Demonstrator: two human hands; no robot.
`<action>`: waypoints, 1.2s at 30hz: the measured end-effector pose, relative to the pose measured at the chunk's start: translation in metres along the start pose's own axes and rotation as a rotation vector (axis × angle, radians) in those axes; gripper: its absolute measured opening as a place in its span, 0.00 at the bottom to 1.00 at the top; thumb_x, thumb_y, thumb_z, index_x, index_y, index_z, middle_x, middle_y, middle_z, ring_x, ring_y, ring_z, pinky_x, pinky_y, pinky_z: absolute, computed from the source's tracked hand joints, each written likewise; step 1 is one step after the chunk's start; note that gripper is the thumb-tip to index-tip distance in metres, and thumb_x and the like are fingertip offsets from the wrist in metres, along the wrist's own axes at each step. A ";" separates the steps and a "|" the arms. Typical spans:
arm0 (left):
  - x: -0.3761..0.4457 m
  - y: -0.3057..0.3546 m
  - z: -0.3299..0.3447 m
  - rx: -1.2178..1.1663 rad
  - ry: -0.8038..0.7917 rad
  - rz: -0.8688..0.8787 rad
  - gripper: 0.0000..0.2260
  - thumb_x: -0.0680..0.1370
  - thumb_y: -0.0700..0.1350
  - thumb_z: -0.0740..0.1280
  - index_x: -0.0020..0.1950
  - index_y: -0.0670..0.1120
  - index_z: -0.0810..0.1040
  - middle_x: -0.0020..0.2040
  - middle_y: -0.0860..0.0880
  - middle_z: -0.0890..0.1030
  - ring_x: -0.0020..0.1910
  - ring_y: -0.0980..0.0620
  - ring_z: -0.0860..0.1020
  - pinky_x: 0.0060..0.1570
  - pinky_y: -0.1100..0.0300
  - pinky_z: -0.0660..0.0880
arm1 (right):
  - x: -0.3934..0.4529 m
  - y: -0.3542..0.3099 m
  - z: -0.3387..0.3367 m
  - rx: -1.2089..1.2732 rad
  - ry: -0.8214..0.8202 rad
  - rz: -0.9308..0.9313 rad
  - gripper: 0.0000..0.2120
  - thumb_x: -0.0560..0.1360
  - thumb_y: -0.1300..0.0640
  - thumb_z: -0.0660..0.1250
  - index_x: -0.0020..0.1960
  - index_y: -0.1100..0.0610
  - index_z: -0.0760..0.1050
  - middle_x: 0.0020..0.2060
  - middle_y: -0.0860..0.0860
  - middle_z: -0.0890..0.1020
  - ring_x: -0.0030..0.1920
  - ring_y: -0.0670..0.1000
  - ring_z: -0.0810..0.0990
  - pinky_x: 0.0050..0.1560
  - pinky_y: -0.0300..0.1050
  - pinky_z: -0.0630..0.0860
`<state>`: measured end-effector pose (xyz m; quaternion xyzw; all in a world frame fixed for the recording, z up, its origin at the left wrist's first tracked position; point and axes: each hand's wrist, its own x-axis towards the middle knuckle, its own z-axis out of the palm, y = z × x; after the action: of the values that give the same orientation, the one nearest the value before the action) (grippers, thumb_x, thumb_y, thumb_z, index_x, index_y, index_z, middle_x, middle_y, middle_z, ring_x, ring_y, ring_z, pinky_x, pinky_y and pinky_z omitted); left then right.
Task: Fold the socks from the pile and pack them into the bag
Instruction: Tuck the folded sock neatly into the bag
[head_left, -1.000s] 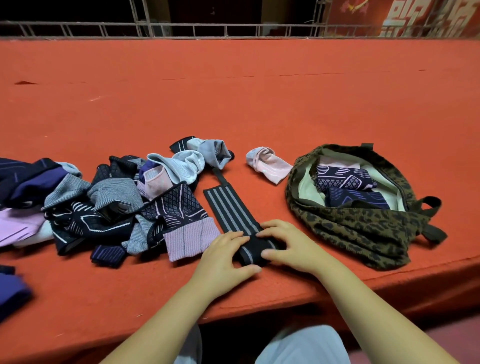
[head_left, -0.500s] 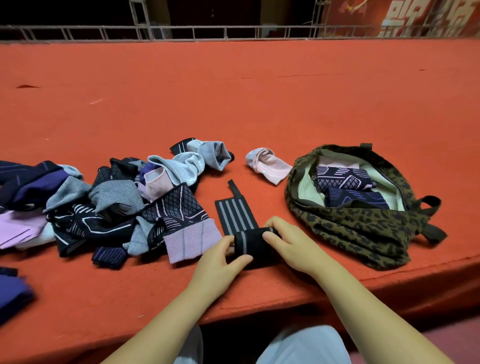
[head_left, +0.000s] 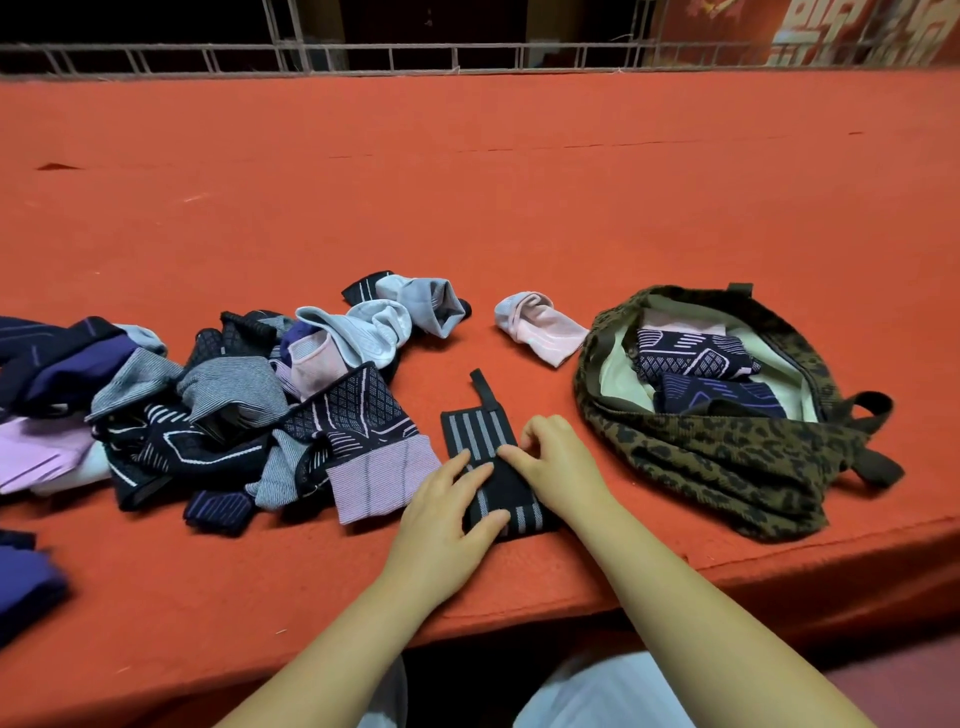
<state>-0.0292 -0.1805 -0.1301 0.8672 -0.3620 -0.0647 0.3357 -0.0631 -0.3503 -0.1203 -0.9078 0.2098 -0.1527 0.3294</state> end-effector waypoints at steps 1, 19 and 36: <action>0.001 0.000 0.000 0.014 -0.015 -0.005 0.27 0.75 0.60 0.62 0.72 0.55 0.66 0.75 0.54 0.60 0.74 0.55 0.58 0.71 0.61 0.52 | -0.003 0.002 -0.002 0.034 0.016 -0.040 0.13 0.73 0.50 0.69 0.35 0.47 0.66 0.40 0.45 0.70 0.39 0.44 0.71 0.43 0.42 0.67; 0.013 -0.004 -0.020 -0.110 -0.146 0.027 0.38 0.63 0.70 0.55 0.69 0.54 0.71 0.62 0.62 0.66 0.63 0.62 0.64 0.64 0.67 0.57 | -0.036 0.017 -0.025 -0.156 -0.139 -0.447 0.16 0.73 0.48 0.60 0.52 0.56 0.79 0.51 0.50 0.82 0.51 0.51 0.78 0.56 0.48 0.74; 0.008 0.018 -0.020 0.065 -0.026 -0.197 0.17 0.74 0.62 0.63 0.56 0.53 0.72 0.46 0.56 0.76 0.48 0.55 0.76 0.48 0.56 0.73 | -0.014 -0.001 -0.014 -0.085 -0.211 -0.070 0.11 0.78 0.51 0.62 0.58 0.52 0.73 0.54 0.47 0.75 0.57 0.48 0.74 0.57 0.42 0.68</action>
<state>-0.0268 -0.1838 -0.1025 0.9082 -0.2811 -0.0968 0.2948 -0.0810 -0.3503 -0.1109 -0.9388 0.1484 -0.0588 0.3054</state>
